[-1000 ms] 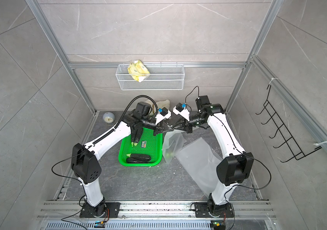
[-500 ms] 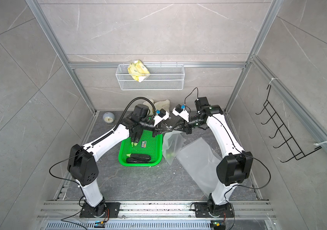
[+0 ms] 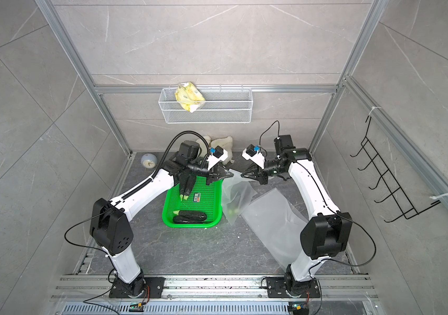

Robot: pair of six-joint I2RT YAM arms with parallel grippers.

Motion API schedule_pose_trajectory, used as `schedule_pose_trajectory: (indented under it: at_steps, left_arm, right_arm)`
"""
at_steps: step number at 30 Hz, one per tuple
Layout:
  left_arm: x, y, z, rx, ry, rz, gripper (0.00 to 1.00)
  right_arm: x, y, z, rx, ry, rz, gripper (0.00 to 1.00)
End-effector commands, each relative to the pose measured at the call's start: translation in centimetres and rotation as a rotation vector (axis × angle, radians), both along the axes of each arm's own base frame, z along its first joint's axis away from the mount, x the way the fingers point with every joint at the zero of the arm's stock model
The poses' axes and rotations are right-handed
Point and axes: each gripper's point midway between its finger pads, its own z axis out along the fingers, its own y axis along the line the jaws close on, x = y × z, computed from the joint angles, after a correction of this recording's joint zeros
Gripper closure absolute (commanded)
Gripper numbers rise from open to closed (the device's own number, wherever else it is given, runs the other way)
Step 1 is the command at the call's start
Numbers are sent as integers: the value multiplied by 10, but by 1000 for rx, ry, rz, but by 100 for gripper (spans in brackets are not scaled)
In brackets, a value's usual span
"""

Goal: Place the eggplant in a zip-top bag and seal the zipper
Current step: Zip the zipper on the zipper food storage bag.

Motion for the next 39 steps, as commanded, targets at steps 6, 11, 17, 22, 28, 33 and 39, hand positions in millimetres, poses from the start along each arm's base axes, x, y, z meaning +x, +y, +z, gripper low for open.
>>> schedule_pose_trajectory:
  at_steps: [6, 11, 17, 22, 28, 33, 39]
  left_arm:
    - [29, 35, 49, -67, -162, 194, 100]
    - [42, 36, 50, -61, -185, 254, 100]
    - [67, 41, 51, -65, -196, 368, 100]
    - [91, 47, 50, -71, -195, 475, 100]
    - [118, 57, 50, -91, -167, 590, 100]
    - [130, 65, 49, -100, -135, 650, 100]
    - [135, 75, 50, -110, -116, 699, 100]
  right_arm:
    - [17, -57, -29, -155, 34, -206, 93]
    - [19, -71, -33, -163, 4, -300, 94]
    - [20, -89, -47, -227, 1, -421, 93]
    - [14, -95, -50, -243, -5, -472, 94]
    - [15, -110, -49, -296, -19, -563, 94]
    - [12, -119, -52, -329, -12, -607, 94]
    - [12, -126, -52, -346, -7, -644, 95]
